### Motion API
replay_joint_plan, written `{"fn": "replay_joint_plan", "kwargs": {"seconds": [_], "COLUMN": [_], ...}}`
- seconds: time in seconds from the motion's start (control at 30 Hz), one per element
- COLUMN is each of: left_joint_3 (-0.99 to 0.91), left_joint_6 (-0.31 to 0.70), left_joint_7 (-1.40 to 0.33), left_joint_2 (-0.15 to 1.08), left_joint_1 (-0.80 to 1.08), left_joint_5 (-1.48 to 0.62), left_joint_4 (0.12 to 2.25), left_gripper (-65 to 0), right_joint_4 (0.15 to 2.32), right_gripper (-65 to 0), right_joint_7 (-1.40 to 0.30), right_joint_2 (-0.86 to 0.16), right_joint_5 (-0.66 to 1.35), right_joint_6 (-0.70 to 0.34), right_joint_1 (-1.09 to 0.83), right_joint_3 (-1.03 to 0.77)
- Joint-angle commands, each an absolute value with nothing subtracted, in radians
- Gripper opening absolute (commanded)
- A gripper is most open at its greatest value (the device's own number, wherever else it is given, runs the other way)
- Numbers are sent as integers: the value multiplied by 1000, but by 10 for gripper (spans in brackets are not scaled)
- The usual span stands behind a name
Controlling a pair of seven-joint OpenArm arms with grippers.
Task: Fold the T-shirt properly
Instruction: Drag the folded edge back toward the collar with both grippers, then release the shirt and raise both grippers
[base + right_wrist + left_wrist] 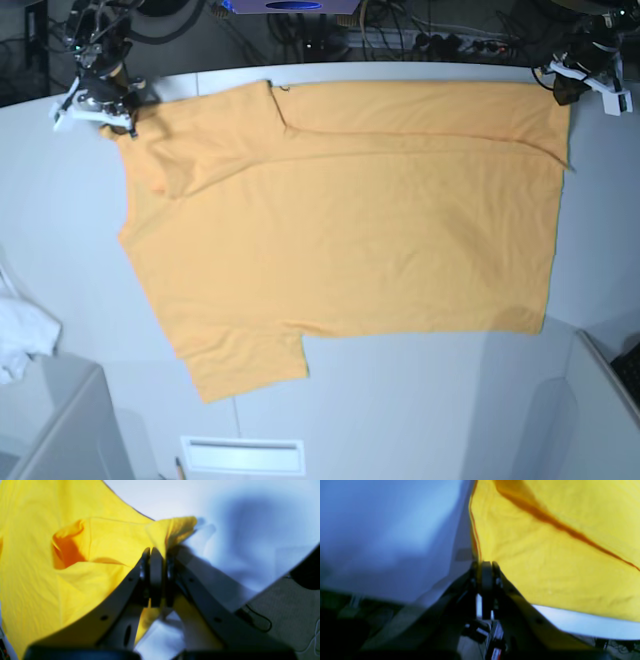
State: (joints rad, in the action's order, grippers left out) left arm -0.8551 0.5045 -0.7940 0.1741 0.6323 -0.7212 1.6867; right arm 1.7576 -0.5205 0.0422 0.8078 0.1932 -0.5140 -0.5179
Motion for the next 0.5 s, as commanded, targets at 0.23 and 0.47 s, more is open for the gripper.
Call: {"fn": "replay_joint_plan", "kwargs": {"seconds": [0.23,0.47], "left_joint_3": [-866,-866], "left_joint_6": [512,512], "left_joint_7": [-774,-774], "left_joint_2": [189,188], "left_joint_1": [665,667], "left_joint_5": [-733,-733], "left_joint_4": [1710,1710], "left_gripper": [-650,-650], "right_joint_4": [1781,1844], "right_gripper": [-650,-650], "right_joint_7": [-506,-507], "right_joint_2": [62,62], "right_joint_5": [809,809], "right_joint_6": [186,186], "right_joint_1": [-559,-599], "right_joint_3": [-522,-522]}}
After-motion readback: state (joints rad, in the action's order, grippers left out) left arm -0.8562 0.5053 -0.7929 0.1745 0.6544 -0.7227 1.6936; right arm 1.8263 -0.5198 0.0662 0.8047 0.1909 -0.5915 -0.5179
